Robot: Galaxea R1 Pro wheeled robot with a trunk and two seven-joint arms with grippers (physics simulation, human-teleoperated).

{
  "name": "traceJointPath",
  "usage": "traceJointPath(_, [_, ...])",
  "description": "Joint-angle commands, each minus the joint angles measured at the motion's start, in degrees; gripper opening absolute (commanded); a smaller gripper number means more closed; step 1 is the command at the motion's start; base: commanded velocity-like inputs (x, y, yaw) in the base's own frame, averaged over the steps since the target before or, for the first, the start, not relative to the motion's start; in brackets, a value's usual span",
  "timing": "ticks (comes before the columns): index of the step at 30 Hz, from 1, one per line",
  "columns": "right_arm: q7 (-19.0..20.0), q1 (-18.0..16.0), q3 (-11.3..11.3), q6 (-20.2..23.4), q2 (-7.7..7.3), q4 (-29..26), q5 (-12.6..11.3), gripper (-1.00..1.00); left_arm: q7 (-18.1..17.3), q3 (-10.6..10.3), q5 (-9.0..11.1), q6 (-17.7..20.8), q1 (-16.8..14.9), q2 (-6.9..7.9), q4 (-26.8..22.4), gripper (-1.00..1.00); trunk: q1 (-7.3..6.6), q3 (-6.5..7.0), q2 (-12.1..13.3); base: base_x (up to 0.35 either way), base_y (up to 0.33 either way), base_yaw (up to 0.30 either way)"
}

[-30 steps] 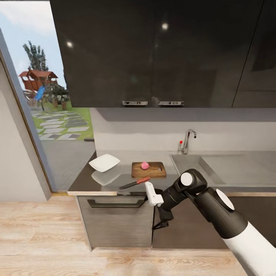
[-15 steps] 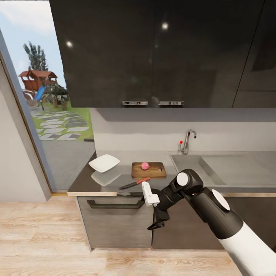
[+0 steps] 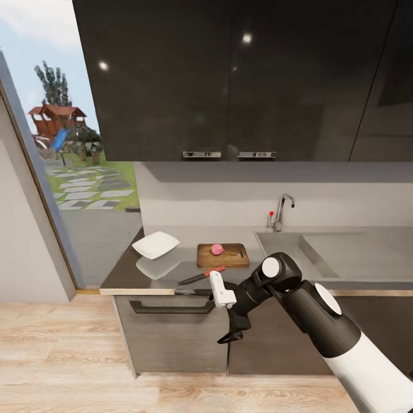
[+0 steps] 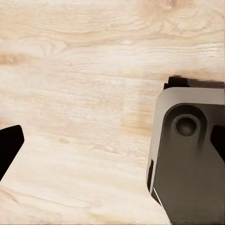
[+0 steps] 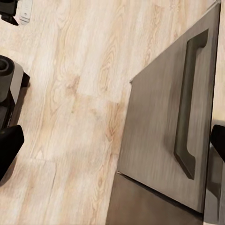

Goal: In the kitchen, take the Vidalia onion out of the sink, dice it on the chopping board with the paring knife, put the diced onion into the bowl on the countertop, then place both the paring knife and the chopping board into the sink.

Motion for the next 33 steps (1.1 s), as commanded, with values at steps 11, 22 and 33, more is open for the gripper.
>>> traceJointPath(11, [0.25,-0.04,0.05,0.61,1.11,-0.13,1.86,1.00,0.05,-0.50,0.40,0.01,2.21,-0.09,-0.03,1.00,0.02,-0.02,-0.04,0.139,0.000,0.000])
traceJointPath(22, [0.25,-1.32,0.01,0.64,1.00,-0.48,7.60,1.00,0.14,-0.50,0.40,0.00,2.31,-0.09,-0.06,1.00,0.02,-0.02,-0.04,0.306,0.000,0.000])
traceJointPath(33, [0.25,-5.05,0.01,0.66,0.32,-0.44,12.76,1.00,0.14,-0.50,0.40,0.00,2.31,-0.09,-0.08,1.00,0.02,-0.02,-0.04,0.259,0.000,0.000])
